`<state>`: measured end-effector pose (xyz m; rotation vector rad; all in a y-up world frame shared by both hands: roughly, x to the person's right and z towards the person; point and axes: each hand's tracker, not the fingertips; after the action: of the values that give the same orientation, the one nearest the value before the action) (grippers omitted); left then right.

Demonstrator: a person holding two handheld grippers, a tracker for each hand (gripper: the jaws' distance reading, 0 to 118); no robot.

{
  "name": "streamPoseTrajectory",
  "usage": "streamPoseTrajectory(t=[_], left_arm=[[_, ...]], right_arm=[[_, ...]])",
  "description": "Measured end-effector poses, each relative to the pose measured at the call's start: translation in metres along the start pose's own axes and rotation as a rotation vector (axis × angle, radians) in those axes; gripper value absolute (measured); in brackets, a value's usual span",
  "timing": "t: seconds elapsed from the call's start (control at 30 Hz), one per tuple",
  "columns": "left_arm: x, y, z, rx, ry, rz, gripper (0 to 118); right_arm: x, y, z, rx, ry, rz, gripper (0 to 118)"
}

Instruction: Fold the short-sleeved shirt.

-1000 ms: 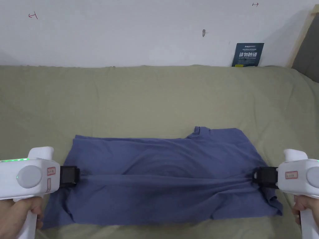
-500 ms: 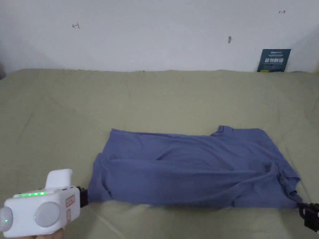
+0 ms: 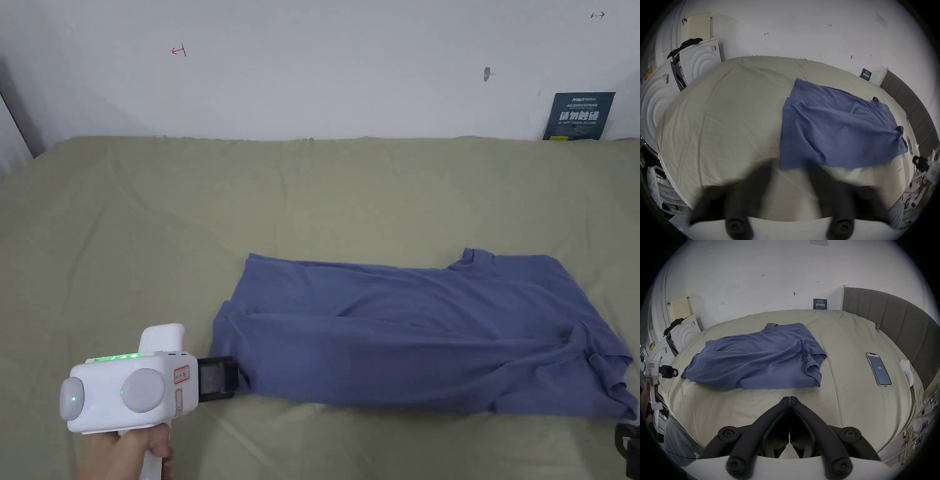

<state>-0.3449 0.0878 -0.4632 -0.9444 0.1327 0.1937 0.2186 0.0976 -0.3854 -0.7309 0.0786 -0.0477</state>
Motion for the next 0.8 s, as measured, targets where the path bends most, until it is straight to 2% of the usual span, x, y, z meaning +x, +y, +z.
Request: streamPoseTrajectory(t=[0.03,0.1,0.13,0.23,0.27,0.3,0.33,0.37,0.53,0.57,0.63,0.67,0.73,0.8], left_arm=[[0.007,-0.001,0.000,0.047,-0.052,0.027,113],[0.008,0.016,-0.016,-0.034,0.001,-0.018,113],[0.015,0.016,-0.023,-0.038,0.049,-0.037,113],[0.015,0.012,-0.044,-0.059,0.070,-0.092,108],[0.017,0.012,-0.047,-0.060,0.067,-0.091,93],[0.019,0.013,-0.046,-0.059,0.064,-0.092,67],[0.014,0.014,-0.042,-0.050,0.063,-0.084,31],[0.015,0.014,-0.040,-0.042,0.044,-0.079,0],[0.021,0.017,-0.032,-0.047,0.032,-0.096,0],[0.021,0.017,-0.030,-0.052,0.033,-0.100,0],[0.033,0.015,-0.020,-0.041,0.044,-0.104,0],[0.036,0.014,-0.018,-0.044,0.044,-0.103,0],[0.031,0.020,-0.021,-0.067,0.028,-0.094,0],[0.033,0.021,-0.020,-0.066,0.033,-0.104,0]], right_arm=[[0.000,0.001,-0.001,-0.002,-0.003,-0.002,0],[0.000,0.003,-0.003,-0.004,-0.005,-0.005,0],[0.013,0.005,-0.014,-0.020,-0.003,-0.010,0],[0.016,0.003,-0.020,-0.038,-0.005,-0.017,0],[0.016,0.003,-0.022,-0.048,-0.001,-0.024,0],[0.018,0.002,-0.025,-0.056,-0.001,-0.029,0],[0.020,0.001,-0.027,-0.062,-0.003,-0.031,0],[0.022,0.002,-0.028,-0.067,-0.001,-0.032,0],[0.034,0.005,-0.048,-0.086,-0.001,-0.045,2],[0.038,0.009,-0.050,-0.085,0.000,-0.060,26],[0.046,0.020,-0.058,-0.089,-0.004,-0.079,109],[0.039,0.022,-0.058,-0.113,-0.004,-0.074,118],[0.042,0.029,-0.070,-0.109,0.000,-0.099,118],[0.052,0.037,-0.089,-0.172,-0.005,-0.090,118]])
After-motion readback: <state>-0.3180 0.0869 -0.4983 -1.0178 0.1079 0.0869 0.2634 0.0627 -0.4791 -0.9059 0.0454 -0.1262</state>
